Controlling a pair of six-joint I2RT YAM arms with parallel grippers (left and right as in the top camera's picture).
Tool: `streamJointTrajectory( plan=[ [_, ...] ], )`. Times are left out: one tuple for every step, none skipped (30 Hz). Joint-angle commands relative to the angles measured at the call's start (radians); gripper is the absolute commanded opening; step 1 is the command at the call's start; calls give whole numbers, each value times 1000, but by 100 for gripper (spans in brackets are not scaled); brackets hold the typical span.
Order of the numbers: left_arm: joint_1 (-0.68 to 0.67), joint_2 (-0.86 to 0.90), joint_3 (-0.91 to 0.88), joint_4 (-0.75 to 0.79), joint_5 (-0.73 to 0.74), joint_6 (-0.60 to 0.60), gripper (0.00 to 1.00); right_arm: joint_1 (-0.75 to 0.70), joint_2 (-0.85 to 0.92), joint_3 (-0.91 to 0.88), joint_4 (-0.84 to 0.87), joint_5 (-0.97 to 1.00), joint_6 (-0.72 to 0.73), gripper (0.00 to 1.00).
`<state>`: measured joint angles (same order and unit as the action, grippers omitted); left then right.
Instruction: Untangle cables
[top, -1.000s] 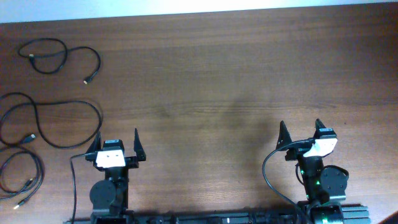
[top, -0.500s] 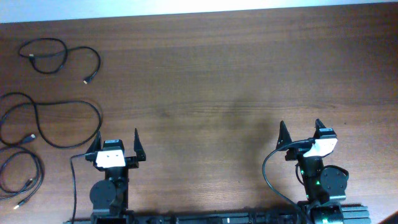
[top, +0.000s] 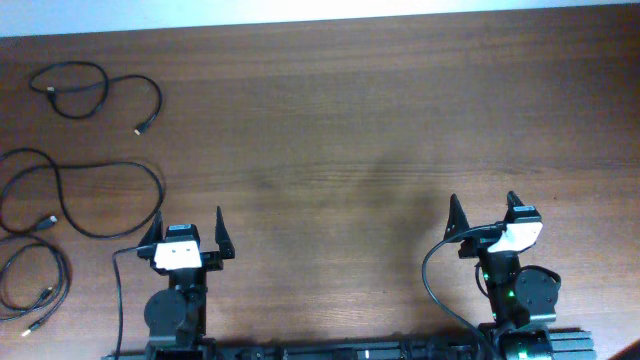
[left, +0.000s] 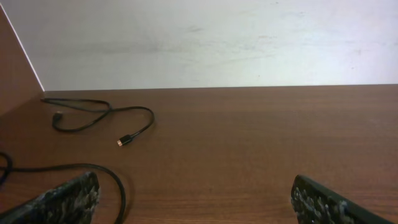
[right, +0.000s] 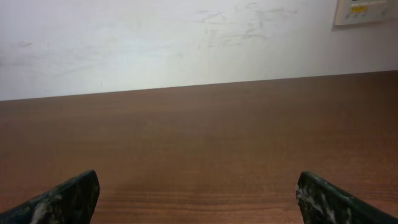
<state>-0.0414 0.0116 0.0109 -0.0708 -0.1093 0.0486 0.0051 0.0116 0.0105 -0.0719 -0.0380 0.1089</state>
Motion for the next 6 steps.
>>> streamJointTrajectory(
  plan=[
    [7, -6, -2, -2, -11, -10, 99, -6, -8, -5, -7, 16, 0, 98],
    [7, -6, -2, -2, -11, -10, 99, -6, -8, -5, -7, 16, 0, 98],
    [7, -6, -2, -2, -11, -10, 99, -6, -8, -5, -7, 16, 0, 98],
    [7, -6, -2, -2, -11, -10, 99, -6, -8, -5, -7, 16, 0, 98],
    [7, -6, -2, -2, -11, -10, 99, -6, -8, -5, -7, 16, 0, 98],
    [7, -6, -2, -2, -11, -10, 99, -6, -8, -5, -7, 16, 0, 98]
  ],
)
